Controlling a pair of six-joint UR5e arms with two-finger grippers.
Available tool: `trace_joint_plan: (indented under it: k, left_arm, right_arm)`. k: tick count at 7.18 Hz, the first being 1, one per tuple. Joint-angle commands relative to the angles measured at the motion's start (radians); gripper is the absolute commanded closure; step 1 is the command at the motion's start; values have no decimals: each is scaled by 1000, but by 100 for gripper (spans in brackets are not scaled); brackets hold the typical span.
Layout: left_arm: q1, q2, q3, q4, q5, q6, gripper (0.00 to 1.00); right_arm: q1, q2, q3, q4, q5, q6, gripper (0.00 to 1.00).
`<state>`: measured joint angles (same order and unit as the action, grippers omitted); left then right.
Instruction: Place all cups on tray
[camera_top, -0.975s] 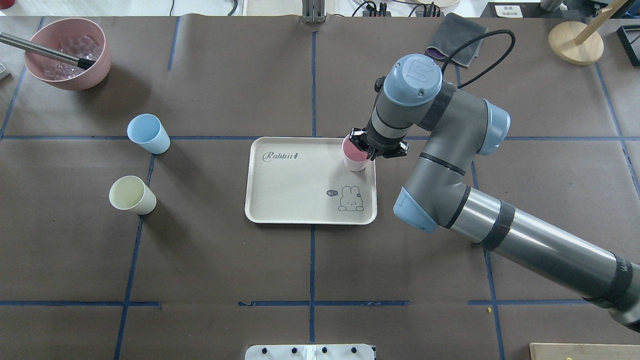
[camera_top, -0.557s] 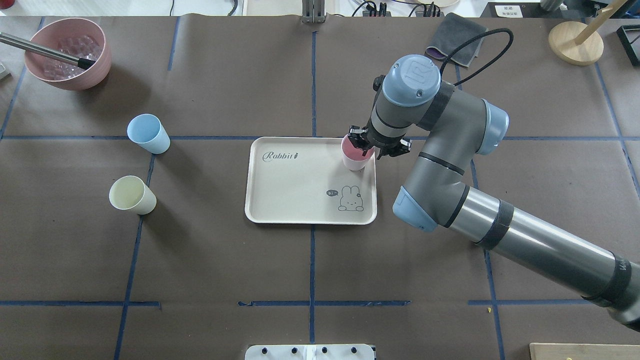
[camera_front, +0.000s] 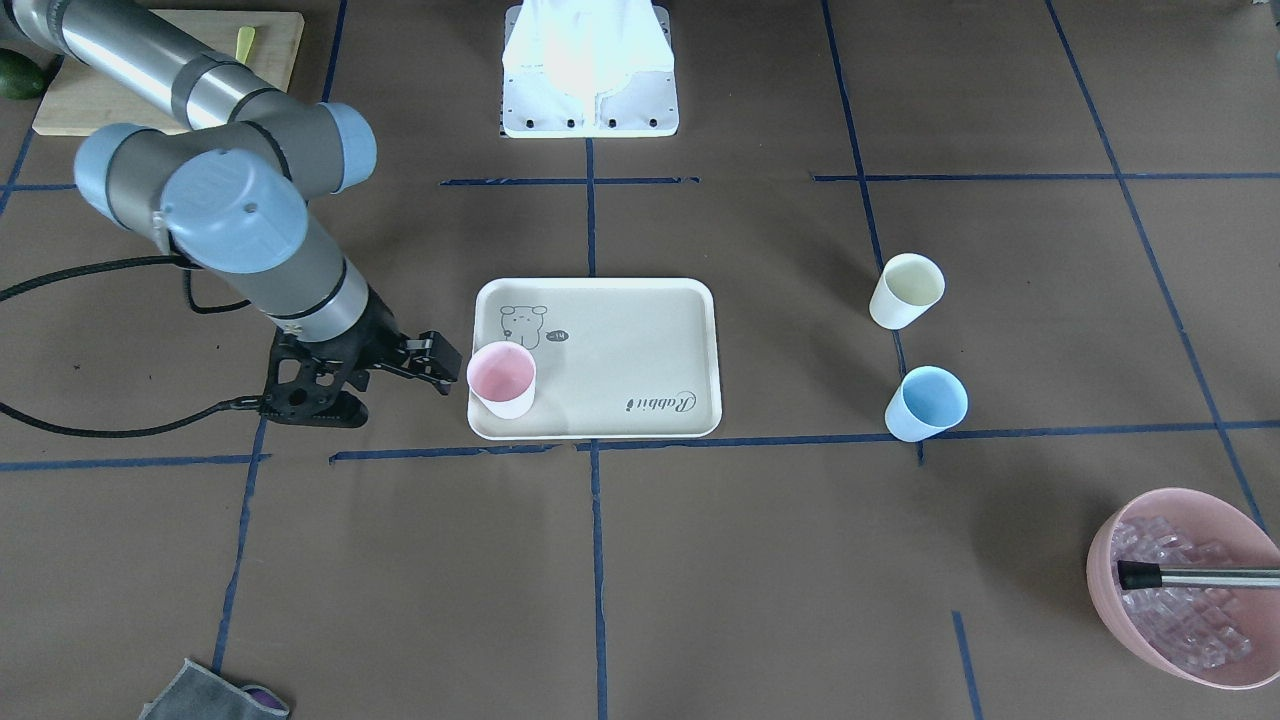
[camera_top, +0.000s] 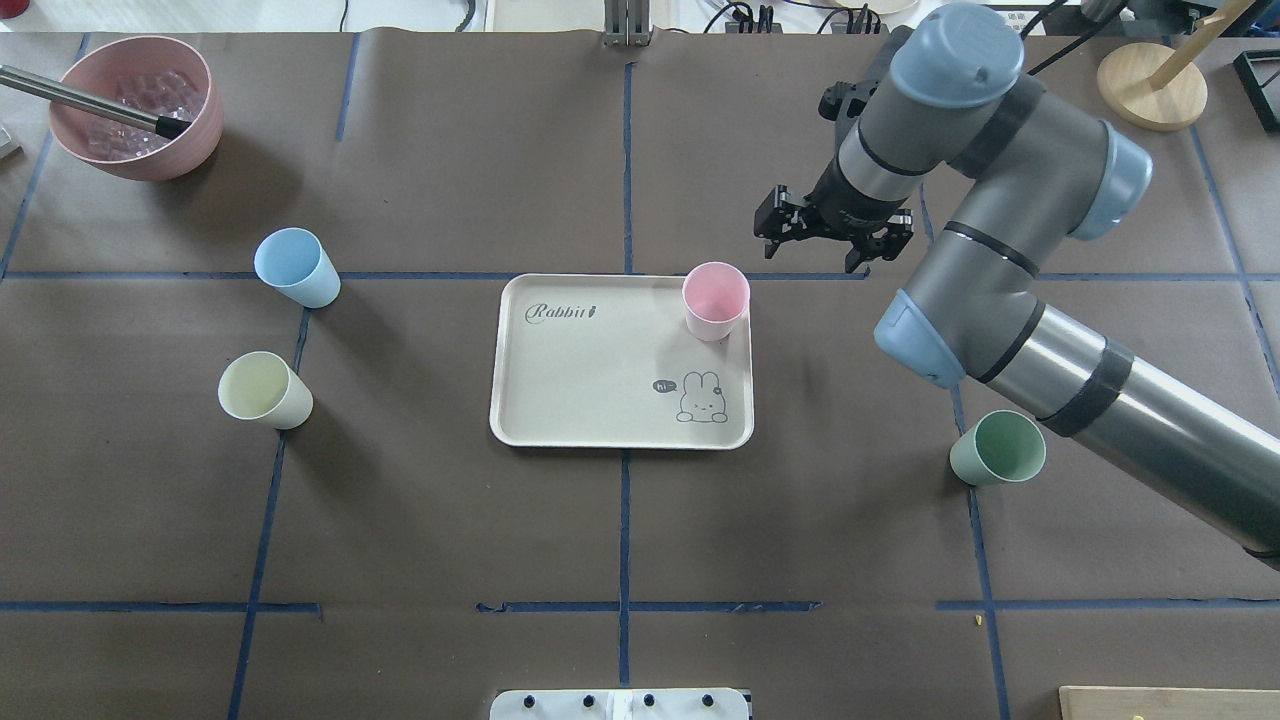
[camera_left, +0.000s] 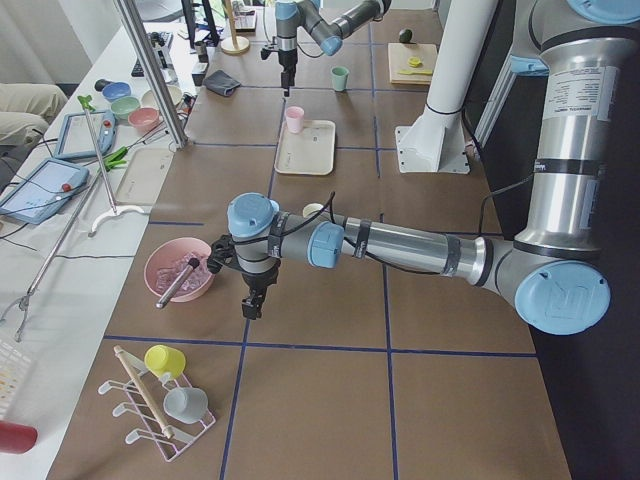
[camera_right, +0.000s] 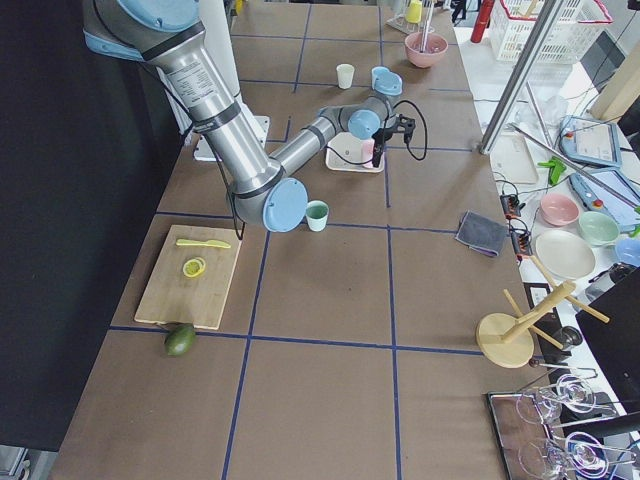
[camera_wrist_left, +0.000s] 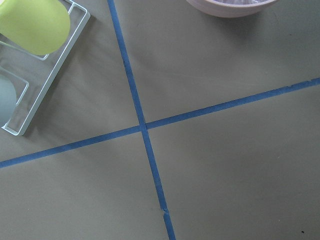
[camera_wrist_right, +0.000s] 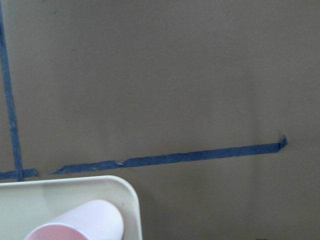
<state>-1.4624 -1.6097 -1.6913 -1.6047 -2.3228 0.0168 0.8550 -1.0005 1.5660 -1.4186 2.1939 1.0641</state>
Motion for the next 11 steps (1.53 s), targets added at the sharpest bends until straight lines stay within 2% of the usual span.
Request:
trace_joint_plan:
  k: [1, 4, 6, 7, 9, 11]
  left_arm:
    - [81, -10, -18, -73, 2, -235, 0]
    - [234, 1, -45, -311, 14, -588, 0]
    - [331, 1, -118, -317, 23, -725, 0]
    - [435, 4, -170, -317, 110, -850, 0]
    - [635, 1, -196, -316, 283, -1068, 0]
    - [662, 1, -192, -313, 293, -1083, 0]
  right_arm:
    - [149, -125, 37, 0, 114, -262, 1]
    - [290, -335, 74, 1, 128, -684, 1]
    - [372, -482, 92, 12, 139, -978, 1]
    - [404, -539, 113, 15, 138, -1027, 1]
    - [403, -558, 135, 15, 133, -1013, 1]
    - [403, -558, 135, 15, 133, -1012, 1]
